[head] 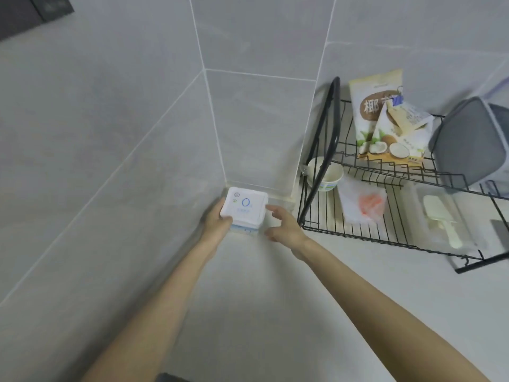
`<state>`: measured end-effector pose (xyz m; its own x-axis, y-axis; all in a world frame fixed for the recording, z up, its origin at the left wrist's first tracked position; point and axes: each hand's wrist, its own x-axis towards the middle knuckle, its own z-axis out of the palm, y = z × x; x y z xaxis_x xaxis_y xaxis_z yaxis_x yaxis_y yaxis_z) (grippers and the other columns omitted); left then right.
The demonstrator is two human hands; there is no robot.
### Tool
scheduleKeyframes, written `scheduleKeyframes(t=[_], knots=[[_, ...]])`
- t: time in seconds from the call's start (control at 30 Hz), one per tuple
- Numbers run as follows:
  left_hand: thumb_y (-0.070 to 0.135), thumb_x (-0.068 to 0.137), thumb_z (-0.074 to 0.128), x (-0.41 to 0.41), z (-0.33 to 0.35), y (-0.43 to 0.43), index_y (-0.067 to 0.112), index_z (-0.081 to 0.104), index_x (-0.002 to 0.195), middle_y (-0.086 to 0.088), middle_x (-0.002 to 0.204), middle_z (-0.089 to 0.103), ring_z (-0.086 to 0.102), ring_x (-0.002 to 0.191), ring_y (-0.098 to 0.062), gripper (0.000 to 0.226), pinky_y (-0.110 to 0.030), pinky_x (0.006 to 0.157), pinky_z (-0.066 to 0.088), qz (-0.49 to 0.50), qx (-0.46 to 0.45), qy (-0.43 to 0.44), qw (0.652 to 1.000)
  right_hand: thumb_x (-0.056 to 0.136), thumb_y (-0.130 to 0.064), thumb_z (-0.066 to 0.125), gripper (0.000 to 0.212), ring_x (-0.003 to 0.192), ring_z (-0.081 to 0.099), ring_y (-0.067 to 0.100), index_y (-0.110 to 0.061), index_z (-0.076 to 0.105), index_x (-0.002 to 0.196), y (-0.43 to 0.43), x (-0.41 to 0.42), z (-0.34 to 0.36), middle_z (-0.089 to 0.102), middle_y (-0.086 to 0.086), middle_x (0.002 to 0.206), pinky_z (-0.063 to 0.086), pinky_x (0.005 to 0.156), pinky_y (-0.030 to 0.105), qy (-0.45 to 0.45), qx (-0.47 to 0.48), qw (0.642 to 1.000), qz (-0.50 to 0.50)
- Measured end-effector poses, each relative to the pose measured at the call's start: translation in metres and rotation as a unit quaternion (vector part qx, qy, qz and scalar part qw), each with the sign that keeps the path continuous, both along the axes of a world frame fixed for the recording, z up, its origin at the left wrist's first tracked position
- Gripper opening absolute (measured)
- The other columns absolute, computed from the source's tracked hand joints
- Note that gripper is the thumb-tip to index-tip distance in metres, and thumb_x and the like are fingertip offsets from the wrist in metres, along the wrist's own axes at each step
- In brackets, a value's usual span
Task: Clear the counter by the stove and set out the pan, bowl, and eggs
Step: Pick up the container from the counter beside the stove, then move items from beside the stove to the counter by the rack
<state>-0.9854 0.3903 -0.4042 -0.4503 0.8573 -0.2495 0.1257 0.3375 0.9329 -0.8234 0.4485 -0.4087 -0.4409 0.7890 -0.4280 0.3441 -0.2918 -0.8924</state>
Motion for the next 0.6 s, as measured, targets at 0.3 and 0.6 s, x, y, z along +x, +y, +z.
scheduleKeyframes(t=[0.3, 0.6], knots=[[0.002, 0.091, 0.050, 0.044, 0.019, -0.034, 0.019, 0.043, 0.139, 0.005, 0.137, 0.044, 0.044, 0.122, -0.010, 0.051, -0.020, 0.092, 0.038, -0.051, 0.073, 0.111, 0.990, 0.090, -0.004, 0.056, 0.043, 0.100, 0.055, 0.014, -0.020, 0.053, 0.129, -0.038, 0.074, 0.044, 0.052, -0.001, 0.123, 0.051, 0.076, 0.023, -0.036, 0.053, 0.998, 0.007], [0.001, 0.091, 0.049, 0.147, 0.047, -0.037, 0.017, 0.053, 0.127, 0.007, 0.120, 0.058, 0.057, 0.099, -0.008, 0.040, -0.006, 0.080, 0.041, -0.219, 0.102, 0.097, 0.966, 0.089, -0.002, 0.056, 0.040, 0.086, 0.061, 0.015, -0.023, 0.056, 0.123, -0.091, 0.196, 0.066, 0.062, 0.000, 0.118, 0.052, 0.084, 0.034, -0.046, 0.076, 0.990, -0.112]])
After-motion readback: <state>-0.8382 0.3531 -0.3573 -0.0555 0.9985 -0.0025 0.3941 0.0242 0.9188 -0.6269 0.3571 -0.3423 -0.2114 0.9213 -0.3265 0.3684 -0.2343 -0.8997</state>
